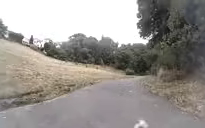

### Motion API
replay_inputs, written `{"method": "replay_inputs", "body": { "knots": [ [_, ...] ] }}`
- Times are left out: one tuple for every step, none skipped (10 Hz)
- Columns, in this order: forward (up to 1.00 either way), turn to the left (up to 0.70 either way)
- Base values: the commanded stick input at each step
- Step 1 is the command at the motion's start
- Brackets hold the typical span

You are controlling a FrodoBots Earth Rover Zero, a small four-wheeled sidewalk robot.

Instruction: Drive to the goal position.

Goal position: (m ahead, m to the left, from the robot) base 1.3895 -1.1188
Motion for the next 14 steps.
{"method": "replay_inputs", "body": {
  "knots": [
    [0.7,0.0],
    [0.7,0.0],
    [0.7,0.0],
    [0.7,0.0],
    [0.7,0.0],
    [0.7,0.0],
    [0.7,0.0],
    [0.7,0.0],
    [0.7,0.0],
    [0.7,0.0],
    [0.7,0.0],
    [0.7,0.0],
    [0.7,0.0],
    [0.7,0.0]
  ]
}}
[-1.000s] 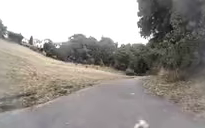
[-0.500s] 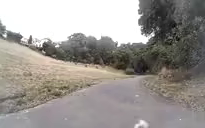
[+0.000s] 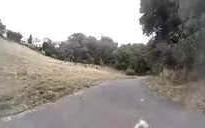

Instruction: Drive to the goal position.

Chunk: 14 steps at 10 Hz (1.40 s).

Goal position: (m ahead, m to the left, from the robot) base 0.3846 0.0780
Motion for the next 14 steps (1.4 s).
{"method": "replay_inputs", "body": {
  "knots": [
    [0.7,-0.14],
    [0.7,-0.14],
    [0.65,-0.17],
    [0.54,-0.22],
    [0.45,-0.27],
    [0.45,-0.27],
    [0.45,-0.27],
    [0.45,-0.27],
    [0.45,-0.27],
    [0.45,-0.27],
    [0.45,-0.27],
    [0.45,-0.27],
    [0.45,-0.27],
    [0.45,-0.27]
  ]
}}
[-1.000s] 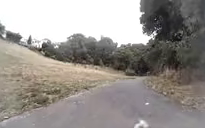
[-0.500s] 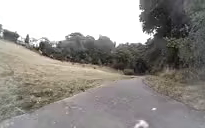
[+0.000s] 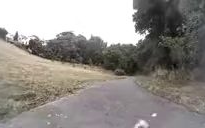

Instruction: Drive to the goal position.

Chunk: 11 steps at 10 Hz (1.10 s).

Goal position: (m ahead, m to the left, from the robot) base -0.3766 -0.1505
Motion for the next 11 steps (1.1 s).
{"method": "replay_inputs", "body": {
  "knots": [
    [0.45,-0.27],
    [0.45,-0.27],
    [0.45,-0.27],
    [0.45,-0.27],
    [0.45,-0.27],
    [0.45,-0.27],
    [0.45,-0.27],
    [0.45,-0.27],
    [0.45,-0.27],
    [0.45,-0.27],
    [0.45,-0.27]
  ]
}}
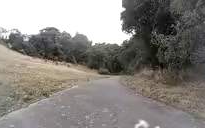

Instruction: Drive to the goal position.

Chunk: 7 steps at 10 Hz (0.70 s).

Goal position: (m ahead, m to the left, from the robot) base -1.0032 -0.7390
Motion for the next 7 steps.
{"method": "replay_inputs", "body": {
  "knots": [
    [0.45,-0.27],
    [0.45,-0.27],
    [0.45,-0.27],
    [0.45,-0.27],
    [0.46,-0.27],
    [0.56,-0.21],
    [0.67,-0.16]
  ]
}}
